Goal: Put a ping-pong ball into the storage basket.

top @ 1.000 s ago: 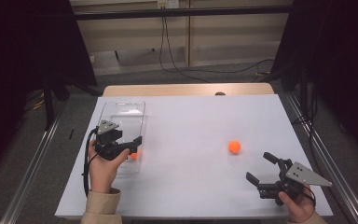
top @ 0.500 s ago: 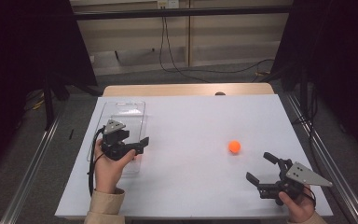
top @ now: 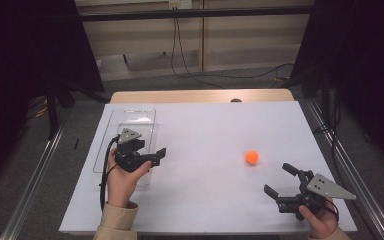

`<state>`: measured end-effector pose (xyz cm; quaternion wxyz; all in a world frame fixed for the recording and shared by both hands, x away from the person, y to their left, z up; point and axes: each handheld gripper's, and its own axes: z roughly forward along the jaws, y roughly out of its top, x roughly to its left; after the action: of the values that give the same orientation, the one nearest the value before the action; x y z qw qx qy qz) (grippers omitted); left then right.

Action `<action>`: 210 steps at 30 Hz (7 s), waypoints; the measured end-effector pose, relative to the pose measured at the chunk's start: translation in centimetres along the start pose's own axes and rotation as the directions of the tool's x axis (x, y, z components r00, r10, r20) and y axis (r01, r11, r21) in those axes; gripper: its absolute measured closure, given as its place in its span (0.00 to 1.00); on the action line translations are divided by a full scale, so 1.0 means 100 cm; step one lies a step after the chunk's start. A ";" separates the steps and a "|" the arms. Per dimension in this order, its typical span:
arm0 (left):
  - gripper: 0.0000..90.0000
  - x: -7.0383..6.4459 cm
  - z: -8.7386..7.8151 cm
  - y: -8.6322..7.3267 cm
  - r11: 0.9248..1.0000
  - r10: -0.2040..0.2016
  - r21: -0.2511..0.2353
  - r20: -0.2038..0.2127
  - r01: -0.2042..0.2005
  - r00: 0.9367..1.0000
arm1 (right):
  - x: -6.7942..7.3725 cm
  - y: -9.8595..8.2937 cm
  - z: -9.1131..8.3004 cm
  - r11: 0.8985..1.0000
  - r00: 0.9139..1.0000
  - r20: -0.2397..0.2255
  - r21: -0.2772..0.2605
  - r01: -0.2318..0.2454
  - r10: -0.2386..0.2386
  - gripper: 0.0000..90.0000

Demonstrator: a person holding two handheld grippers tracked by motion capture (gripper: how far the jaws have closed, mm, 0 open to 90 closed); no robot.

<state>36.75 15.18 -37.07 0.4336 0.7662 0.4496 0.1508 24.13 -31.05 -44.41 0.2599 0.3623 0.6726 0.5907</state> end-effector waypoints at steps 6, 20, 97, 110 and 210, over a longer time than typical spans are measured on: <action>0.19 -0.002 0.001 0.001 1.000 0.002 -0.002 0.009 -0.002 1.000 | 0.000 0.000 0.000 1.000 1.000 0.001 -0.001 -0.003 0.003 0.03; 0.17 -0.009 0.006 0.002 1.000 0.009 -0.006 0.033 -0.009 0.999 | 0.000 0.000 0.000 1.000 1.000 0.002 0.003 0.001 -0.001 0.03; 0.11 -0.058 0.049 0.001 0.993 0.117 -0.013 0.158 -0.117 0.980 | -0.003 -0.002 0.002 1.000 1.000 0.004 0.015 -0.006 0.006 0.03; 0.10 -0.062 0.052 -0.001 0.991 0.132 -0.002 0.162 -0.134 0.978 | -0.003 -0.001 0.002 1.000 1.000 0.002 0.015 0.002 -0.002 0.03; 0.07 -0.129 0.130 -0.005 0.973 0.230 -0.045 0.273 -0.227 0.934 | -0.006 -0.001 0.004 1.000 1.000 0.000 0.023 0.000 0.000 0.02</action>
<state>37.40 -2.14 -42.94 0.4765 0.8240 0.2916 0.0945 24.82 -31.29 -44.65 0.2558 0.3653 0.6793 0.5828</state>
